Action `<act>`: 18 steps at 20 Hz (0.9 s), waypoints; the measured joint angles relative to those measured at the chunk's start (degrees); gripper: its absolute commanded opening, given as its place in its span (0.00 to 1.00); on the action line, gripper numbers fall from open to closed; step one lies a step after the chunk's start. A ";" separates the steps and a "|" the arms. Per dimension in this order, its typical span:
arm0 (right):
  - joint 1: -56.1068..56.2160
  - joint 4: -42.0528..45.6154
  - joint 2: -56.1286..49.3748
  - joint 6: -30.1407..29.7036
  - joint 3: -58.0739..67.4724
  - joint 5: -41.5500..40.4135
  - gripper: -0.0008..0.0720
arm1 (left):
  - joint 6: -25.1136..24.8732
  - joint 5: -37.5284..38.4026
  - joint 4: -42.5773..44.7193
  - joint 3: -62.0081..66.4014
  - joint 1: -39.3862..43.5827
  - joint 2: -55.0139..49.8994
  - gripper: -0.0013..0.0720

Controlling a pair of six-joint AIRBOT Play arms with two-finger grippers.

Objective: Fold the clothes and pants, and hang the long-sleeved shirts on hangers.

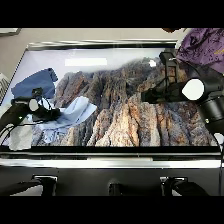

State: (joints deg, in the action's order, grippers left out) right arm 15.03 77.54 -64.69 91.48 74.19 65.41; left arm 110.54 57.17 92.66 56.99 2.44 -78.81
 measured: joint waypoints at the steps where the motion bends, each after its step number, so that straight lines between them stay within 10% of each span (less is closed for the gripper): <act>1: 0.02 0.00 0.00 0.00 0.00 0.37 0.24 | -0.22 -0.83 -2.10 -0.11 0.13 -0.79 0.04; 14: -0.09 17.42 4.76 -0.02 -0.50 17.14 0.55 | -0.92 -8.11 -29.24 19.54 32.70 -9.88 0.04; 15: -0.09 19.37 5.79 -0.04 -1.05 17.59 0.56 | -0.39 -8.31 -29.94 21.44 34.58 -11.80 0.14; 17: -0.09 22.34 7.67 0.07 -3.15 17.46 0.72 | 0.26 -8.50 -30.88 24.50 36.76 -15.19 0.90; 18: -0.13 23.58 8.46 1.16 -4.66 16.46 0.76 | 0.59 -8.39 -31.04 25.35 36.87 -16.15 0.96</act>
State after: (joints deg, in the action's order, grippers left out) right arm 14.90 101.12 -56.23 92.64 69.54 81.87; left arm 111.13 48.77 61.63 82.35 39.31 -94.96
